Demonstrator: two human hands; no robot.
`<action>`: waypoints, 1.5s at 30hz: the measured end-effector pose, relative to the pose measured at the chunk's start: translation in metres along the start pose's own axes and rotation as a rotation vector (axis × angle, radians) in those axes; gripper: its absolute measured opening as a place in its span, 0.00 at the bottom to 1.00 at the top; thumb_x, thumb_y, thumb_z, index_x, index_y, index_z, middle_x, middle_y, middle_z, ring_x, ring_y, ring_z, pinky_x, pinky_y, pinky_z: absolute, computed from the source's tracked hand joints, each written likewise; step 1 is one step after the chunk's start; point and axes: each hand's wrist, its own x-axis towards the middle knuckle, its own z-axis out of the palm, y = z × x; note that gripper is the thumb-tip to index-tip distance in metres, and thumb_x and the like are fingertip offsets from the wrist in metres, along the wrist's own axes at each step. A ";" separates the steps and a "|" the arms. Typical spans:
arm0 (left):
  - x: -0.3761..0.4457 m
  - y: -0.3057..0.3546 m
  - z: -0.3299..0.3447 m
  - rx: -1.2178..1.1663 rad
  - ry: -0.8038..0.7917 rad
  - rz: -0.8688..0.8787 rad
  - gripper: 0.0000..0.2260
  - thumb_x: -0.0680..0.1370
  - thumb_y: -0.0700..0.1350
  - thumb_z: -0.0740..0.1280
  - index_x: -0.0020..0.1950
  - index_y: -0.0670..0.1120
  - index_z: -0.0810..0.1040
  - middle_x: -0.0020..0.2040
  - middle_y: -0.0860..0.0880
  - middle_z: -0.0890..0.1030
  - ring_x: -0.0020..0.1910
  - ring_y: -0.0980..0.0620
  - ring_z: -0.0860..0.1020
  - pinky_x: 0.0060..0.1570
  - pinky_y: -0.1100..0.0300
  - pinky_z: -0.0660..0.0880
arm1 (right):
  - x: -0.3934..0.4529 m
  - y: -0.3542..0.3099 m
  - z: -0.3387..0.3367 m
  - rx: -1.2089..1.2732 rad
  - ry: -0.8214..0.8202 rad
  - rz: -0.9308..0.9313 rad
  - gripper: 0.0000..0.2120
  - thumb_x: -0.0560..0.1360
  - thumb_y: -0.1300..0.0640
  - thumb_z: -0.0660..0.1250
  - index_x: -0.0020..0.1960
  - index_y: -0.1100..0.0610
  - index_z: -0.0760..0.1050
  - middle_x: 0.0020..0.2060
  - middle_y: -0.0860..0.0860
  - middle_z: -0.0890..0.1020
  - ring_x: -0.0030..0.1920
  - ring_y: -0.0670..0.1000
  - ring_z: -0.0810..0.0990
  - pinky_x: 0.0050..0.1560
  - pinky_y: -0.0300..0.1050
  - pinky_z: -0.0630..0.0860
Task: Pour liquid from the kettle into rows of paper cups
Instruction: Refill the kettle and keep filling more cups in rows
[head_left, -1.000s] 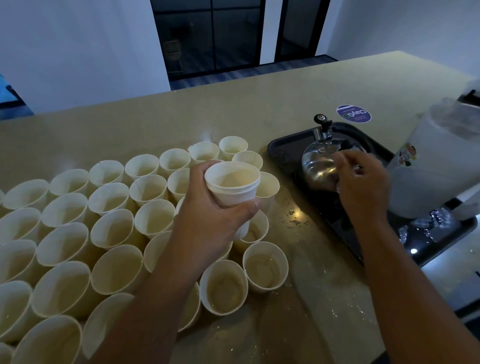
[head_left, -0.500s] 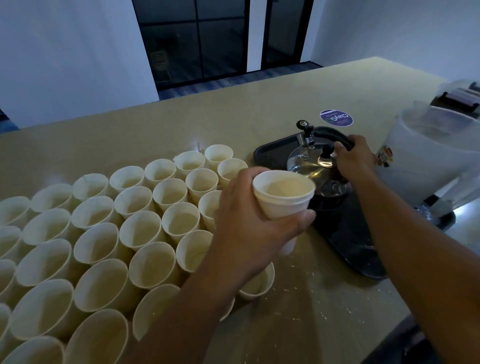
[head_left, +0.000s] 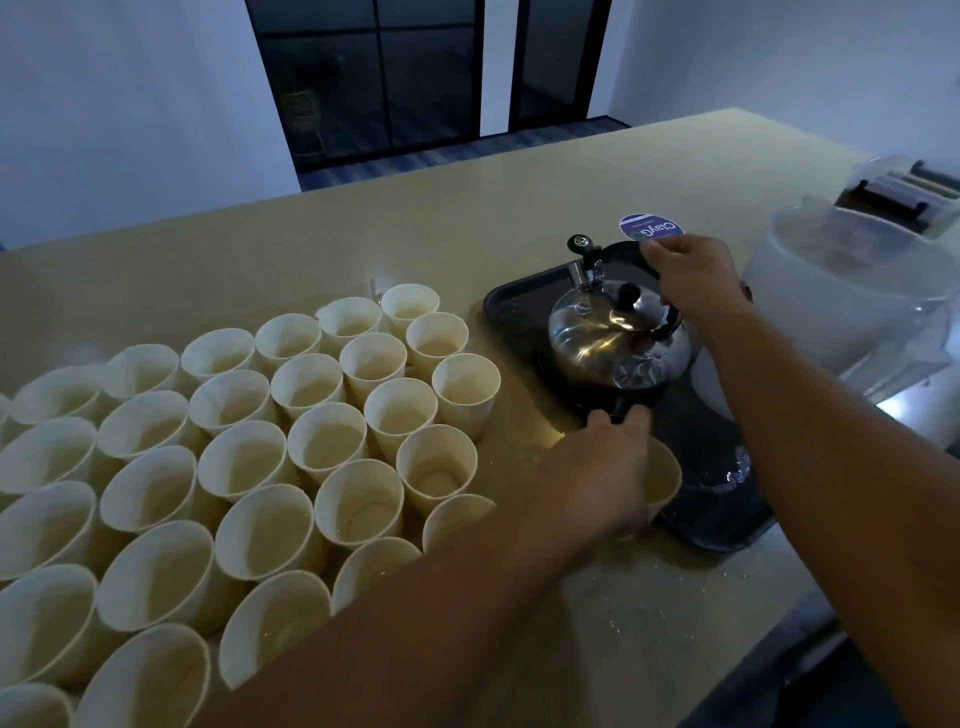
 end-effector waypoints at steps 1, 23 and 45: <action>-0.001 -0.001 0.004 0.005 -0.021 0.004 0.38 0.71 0.45 0.77 0.75 0.53 0.61 0.68 0.43 0.69 0.62 0.41 0.75 0.54 0.49 0.75 | 0.001 0.000 0.001 0.001 -0.005 -0.007 0.12 0.79 0.50 0.70 0.57 0.57 0.84 0.42 0.52 0.82 0.37 0.49 0.77 0.45 0.47 0.77; -0.038 -0.049 -0.125 -0.097 0.533 -0.117 0.11 0.79 0.44 0.67 0.61 0.53 0.81 0.54 0.53 0.82 0.52 0.54 0.79 0.53 0.57 0.76 | -0.032 -0.071 -0.016 0.079 -0.040 -0.176 0.25 0.67 0.39 0.79 0.41 0.62 0.84 0.30 0.54 0.70 0.25 0.47 0.64 0.24 0.36 0.63; -0.033 -0.080 -0.101 -0.372 0.529 -0.191 0.12 0.83 0.40 0.64 0.65 0.46 0.80 0.54 0.51 0.83 0.43 0.58 0.81 0.37 0.70 0.72 | -0.074 -0.110 0.006 -0.275 -0.397 -0.370 0.14 0.74 0.46 0.75 0.37 0.57 0.84 0.22 0.46 0.74 0.24 0.43 0.69 0.33 0.38 0.69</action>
